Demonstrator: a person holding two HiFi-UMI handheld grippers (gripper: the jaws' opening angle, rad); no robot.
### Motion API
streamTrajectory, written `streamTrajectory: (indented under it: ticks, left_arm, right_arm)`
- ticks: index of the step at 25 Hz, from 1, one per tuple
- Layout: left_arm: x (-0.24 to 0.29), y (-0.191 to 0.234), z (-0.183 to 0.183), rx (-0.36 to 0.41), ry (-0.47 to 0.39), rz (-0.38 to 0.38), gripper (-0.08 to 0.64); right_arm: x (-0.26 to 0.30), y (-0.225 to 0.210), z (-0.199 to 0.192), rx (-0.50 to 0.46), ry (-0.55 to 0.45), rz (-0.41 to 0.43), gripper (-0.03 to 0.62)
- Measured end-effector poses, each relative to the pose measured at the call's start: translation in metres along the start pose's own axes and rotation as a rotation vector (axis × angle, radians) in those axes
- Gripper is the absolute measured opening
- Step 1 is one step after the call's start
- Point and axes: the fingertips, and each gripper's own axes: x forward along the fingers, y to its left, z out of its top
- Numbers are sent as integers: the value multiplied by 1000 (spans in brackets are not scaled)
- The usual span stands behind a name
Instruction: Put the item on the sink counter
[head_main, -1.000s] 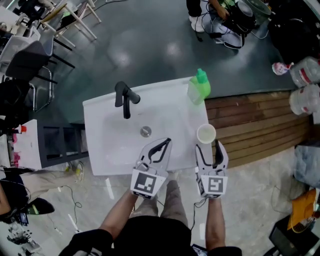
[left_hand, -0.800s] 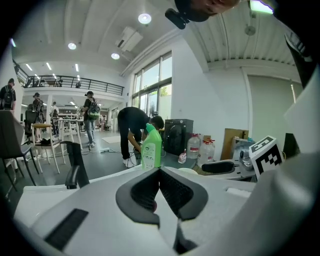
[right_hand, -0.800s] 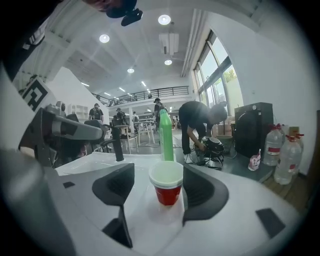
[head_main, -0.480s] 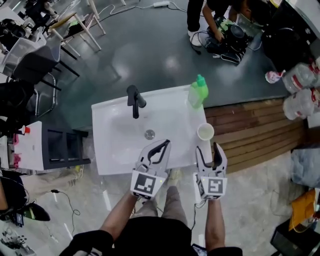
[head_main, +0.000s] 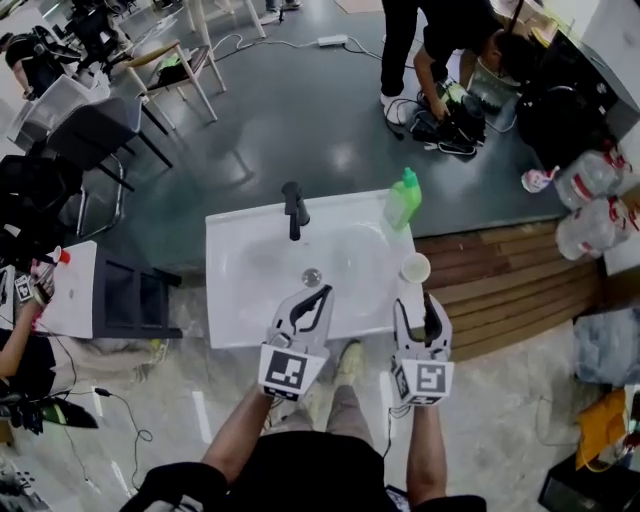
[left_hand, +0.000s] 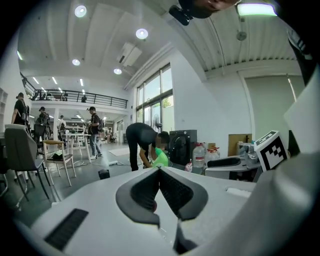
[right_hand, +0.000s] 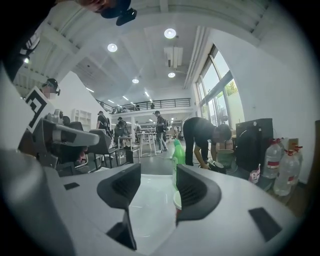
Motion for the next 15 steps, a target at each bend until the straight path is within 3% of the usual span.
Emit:
streamTrajectory:
  ticks: [10,15]
  left_arm:
    - [-68,19,27,23,-59,61,2]
    - [-108,29,30,16,-66,97,2]
  right_arm:
    - [-22,62,38,-22,-79,74,166]
    - [-36,94,57,-35,-71,84,137]
